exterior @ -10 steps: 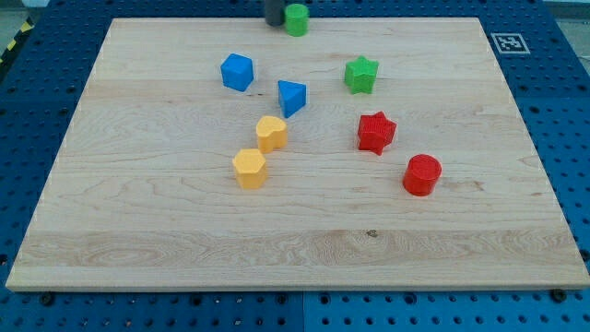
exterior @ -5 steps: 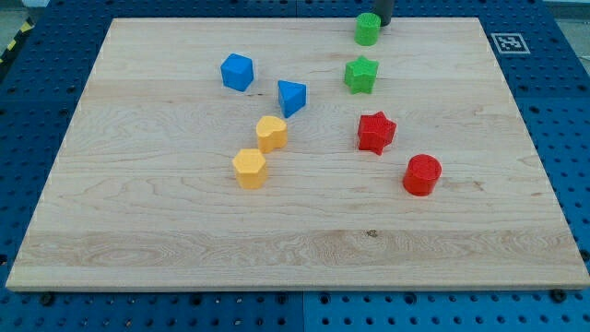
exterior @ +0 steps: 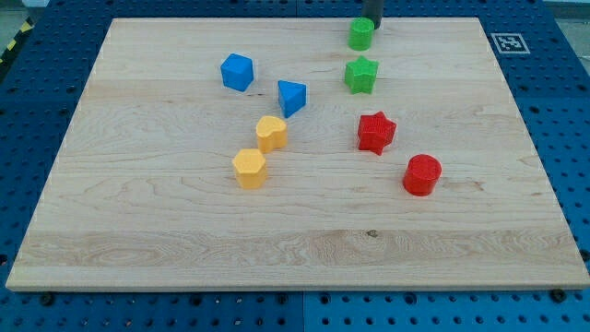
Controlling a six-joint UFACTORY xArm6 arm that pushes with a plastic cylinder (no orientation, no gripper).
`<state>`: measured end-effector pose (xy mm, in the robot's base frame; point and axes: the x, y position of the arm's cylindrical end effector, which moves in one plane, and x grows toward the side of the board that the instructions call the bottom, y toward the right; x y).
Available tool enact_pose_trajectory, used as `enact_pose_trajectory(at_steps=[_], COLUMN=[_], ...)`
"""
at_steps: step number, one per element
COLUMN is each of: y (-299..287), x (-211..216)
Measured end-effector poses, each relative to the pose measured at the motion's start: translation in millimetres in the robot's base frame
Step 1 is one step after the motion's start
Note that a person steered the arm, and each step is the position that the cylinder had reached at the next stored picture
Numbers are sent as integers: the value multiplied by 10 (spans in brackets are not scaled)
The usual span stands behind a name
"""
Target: Move the green circle to the top right of the green star
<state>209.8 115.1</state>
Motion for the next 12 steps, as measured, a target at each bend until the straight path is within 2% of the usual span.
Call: enact_pose_trajectory(at_steps=[2, 4, 7, 9, 12], y=[-189, -762, -778, -419, -238], x=[267, 190, 514, 515, 539])
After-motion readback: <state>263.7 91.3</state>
